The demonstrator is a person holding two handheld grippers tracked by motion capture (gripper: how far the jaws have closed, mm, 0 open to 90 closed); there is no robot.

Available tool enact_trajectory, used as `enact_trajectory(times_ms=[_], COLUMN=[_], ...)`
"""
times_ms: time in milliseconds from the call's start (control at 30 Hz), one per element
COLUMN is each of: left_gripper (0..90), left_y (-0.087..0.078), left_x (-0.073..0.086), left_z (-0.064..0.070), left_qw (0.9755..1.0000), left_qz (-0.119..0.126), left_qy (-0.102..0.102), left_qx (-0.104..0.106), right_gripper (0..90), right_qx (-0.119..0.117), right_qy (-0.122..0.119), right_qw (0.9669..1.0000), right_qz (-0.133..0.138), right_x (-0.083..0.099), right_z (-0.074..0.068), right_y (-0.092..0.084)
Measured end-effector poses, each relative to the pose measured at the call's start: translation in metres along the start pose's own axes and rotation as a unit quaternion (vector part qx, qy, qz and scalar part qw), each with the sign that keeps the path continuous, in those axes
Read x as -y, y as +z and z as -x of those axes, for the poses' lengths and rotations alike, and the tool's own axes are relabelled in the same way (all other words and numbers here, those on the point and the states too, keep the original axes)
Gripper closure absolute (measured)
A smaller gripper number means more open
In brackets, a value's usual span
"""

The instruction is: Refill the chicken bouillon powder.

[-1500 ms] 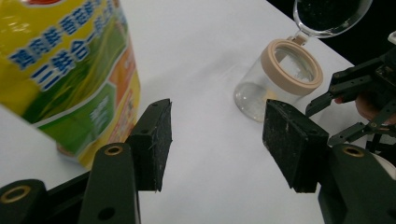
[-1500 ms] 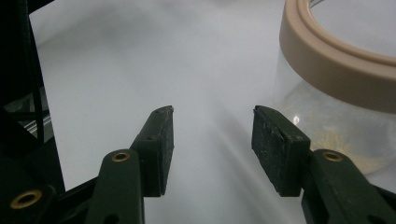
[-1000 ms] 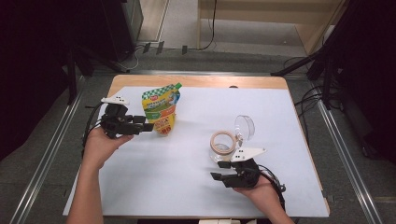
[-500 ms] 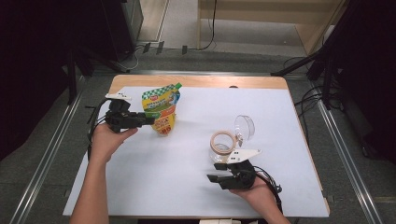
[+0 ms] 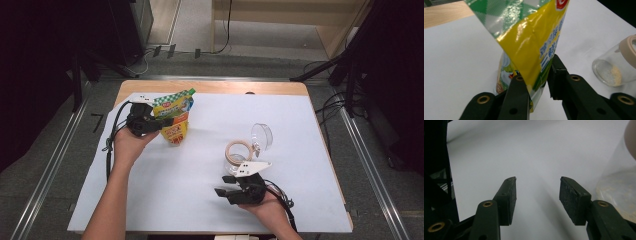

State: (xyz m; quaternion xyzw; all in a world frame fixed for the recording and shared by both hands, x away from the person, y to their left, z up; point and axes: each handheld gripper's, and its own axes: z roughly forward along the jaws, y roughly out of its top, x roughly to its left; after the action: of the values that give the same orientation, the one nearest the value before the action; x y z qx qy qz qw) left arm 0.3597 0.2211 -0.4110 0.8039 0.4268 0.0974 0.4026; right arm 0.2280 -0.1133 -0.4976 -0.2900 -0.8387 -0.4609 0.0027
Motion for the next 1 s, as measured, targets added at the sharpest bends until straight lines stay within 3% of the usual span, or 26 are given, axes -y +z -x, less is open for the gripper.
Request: enact_trajectory(times_ms=[133, 333, 567, 867, 1000], left_gripper=[88.1, 90.0, 90.0, 90.0, 90.0], left_y=[0.000, -0.004, -0.013, -0.037, -0.044], left_x=[0.000, -0.003, -0.007, -0.011, -0.013], left_z=[0.002, 0.008, 0.015, 0.040, 0.051], left_qw=[1.0000, 0.9999, 0.9992, 0.9968, 0.9951], left_qz=[-0.005, -0.014, -0.016, -0.009, -0.017], left_qy=[-0.001, 0.007, 0.006, 0.022, 0.032], left_qx=[0.004, -0.001, 0.037, 0.076, 0.092], right_gripper=[48.9, 48.9, 48.9, 48.9, 50.0], right_qx=[0.004, 0.005, 0.004, 0.006, 0.011], right_qy=[-0.004, -0.007, -0.004, 0.002, -0.001], right_qw=[0.9999, 0.9999, 0.9999, 0.9999, 0.9998], right_qz=[0.014, 0.010, 0.013, 0.015, 0.016], right_x=[-0.003, -0.002, -0.001, -0.001, -0.001], right_z=[-0.002, -0.003, -0.001, 0.004, 0.003], right_y=[0.008, 0.014, 0.013, 0.011, 0.012])
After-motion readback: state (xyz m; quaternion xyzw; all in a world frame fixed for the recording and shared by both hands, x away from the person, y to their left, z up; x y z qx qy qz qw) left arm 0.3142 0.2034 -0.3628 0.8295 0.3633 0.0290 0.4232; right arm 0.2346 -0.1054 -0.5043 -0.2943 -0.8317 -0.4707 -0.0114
